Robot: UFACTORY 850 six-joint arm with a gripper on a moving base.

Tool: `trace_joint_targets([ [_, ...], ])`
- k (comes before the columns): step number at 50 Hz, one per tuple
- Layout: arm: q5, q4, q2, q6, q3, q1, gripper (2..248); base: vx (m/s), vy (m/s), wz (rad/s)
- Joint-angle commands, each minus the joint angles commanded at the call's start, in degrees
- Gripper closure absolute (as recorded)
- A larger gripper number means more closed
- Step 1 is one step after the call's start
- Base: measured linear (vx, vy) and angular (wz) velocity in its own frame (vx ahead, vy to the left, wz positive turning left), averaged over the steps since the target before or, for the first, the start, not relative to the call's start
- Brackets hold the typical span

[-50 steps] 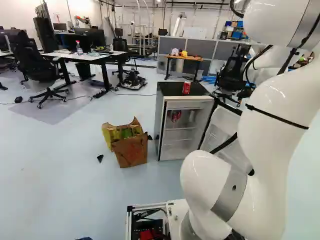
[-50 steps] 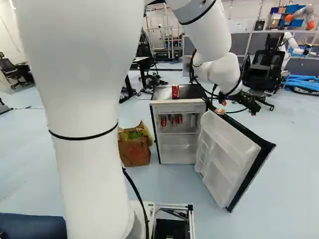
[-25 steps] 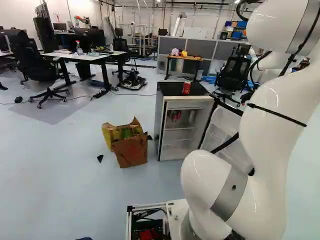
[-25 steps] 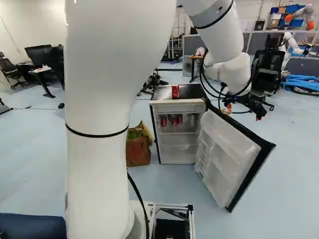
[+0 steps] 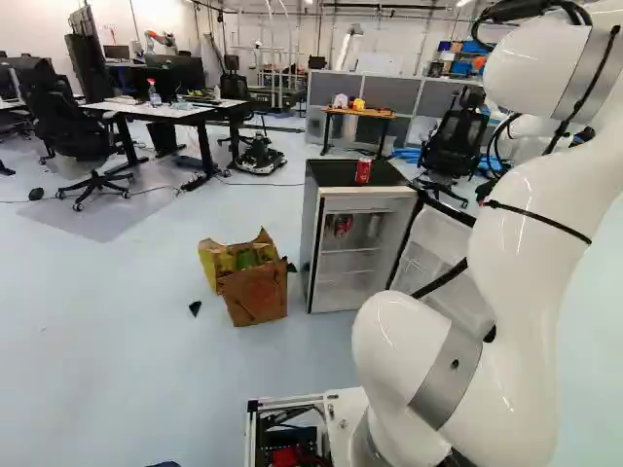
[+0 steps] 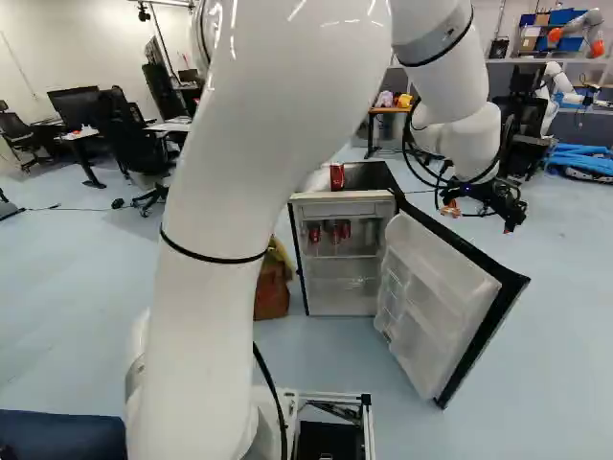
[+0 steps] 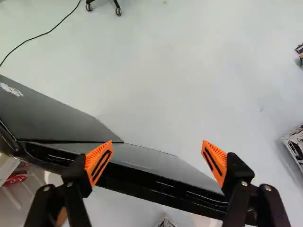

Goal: Grab a drink from the fridge

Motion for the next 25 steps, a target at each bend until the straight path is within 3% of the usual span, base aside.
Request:
trace_joint_targets([
  [25,-6.1,2.1,-6.8,0.0,-9.3,-0.7,3,0.0,0.0,0.0],
])
